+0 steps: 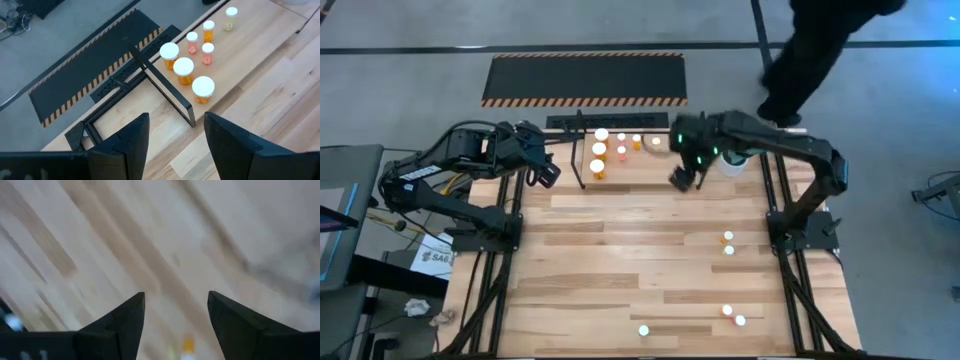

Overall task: Pick and place medicine bottles onto shelf by color
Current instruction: Put the top small orange pill bottle on the shelf aligned with the other small orange pill bottle

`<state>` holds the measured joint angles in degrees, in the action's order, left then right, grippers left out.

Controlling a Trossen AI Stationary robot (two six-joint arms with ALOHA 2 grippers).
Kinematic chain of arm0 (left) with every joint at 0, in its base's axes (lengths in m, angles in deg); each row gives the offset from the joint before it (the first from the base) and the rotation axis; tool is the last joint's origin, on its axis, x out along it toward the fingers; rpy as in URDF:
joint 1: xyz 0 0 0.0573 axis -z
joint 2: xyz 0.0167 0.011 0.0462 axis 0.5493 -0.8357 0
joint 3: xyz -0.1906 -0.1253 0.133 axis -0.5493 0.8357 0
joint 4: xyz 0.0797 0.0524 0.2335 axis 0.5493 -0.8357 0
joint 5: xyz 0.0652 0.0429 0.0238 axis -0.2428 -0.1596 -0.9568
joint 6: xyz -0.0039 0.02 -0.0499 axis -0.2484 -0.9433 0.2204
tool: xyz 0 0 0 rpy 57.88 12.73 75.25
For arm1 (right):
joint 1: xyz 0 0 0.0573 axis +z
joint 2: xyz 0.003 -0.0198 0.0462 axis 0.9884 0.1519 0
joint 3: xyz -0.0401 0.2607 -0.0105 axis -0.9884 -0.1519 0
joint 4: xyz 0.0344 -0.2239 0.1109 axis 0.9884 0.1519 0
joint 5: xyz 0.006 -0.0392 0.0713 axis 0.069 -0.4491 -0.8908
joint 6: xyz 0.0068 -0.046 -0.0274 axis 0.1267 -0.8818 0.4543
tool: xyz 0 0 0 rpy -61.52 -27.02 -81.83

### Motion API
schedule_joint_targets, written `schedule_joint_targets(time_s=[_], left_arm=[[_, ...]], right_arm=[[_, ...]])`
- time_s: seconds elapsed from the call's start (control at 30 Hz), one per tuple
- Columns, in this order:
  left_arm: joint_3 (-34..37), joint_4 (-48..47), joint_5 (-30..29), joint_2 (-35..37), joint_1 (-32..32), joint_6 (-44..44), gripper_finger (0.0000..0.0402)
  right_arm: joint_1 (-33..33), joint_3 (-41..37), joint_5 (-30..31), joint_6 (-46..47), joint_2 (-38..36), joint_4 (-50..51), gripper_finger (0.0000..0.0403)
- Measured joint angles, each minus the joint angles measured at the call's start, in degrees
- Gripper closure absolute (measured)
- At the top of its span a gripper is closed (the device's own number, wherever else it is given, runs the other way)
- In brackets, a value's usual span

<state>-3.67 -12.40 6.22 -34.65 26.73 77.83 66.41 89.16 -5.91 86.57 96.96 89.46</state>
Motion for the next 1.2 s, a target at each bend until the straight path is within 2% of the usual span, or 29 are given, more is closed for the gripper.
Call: schedule_joint_targets(time_s=[0.17,0.33,0.47,0.63,0.83,0.93,1.1,1.2], left_arm=[[0.0,0.0,0.1,0.0,0.0,-0.1,0.0223],[0.0,0.0,0.2,0.0,0.0,-1.4,0.0223],[0.0,0.0,0.7,0.0,0.0,-3.4,0.0223],[0.0,0.0,0.6,0.0,0.0,-5.2,0.0223],[0.0,0.0,0.6,0.0,0.0,-5.4,0.0223],[0.0,0.0,0.6,0.0,0.0,-5.0,0.0223],[0.0,0.1,0.6,0.0,0.0,-4.6,0.0223],[0.0,0.1,0.6,0.0,0.0,-4.3,0.0223]], right_arm=[[10.6,-0.1,5.6,12.3,1.6,14.5,0.0162],[19.7,-2.1,5.4,22.8,2.8,14.7,0.0162],[23.9,-9.5,3.2,29.0,2.3,14.8,0.0162],[23.4,-24.3,-0.7,32.5,-1.5,12.9,0.0162],[19.0,-39.9,-8.9,33.8,-7.8,-0.6,0.0162],[18.0,-41.6,-9.7,35.1,-10.4,-3.2,0.0162],[16.9,-41.6,-2.1,35.4,-14.1,-3.5,0.0162],[16.4,-41.6,-1.6,35.4,-13.8,-4.8,0.0162]])
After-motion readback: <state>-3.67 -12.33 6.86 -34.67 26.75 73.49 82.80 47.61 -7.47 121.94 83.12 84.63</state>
